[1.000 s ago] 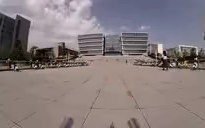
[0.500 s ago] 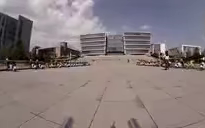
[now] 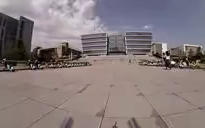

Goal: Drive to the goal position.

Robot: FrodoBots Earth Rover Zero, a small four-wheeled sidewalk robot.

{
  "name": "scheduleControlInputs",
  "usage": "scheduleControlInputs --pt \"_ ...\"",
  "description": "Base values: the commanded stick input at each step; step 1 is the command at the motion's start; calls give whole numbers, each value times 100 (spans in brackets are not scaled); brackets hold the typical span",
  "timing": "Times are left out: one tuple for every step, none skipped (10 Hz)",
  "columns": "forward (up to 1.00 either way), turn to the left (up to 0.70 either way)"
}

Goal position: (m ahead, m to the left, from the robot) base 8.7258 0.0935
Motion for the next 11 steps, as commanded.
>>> scheduleControlInputs --pt "97 19" --pt "97 11" --pt "97 4" --pt "97 0" --pt "97 -14" --pt "97 -33" --pt "97 -34" --pt "97 -23" --pt "97 -1" --pt "97 -1" --pt "97 0"
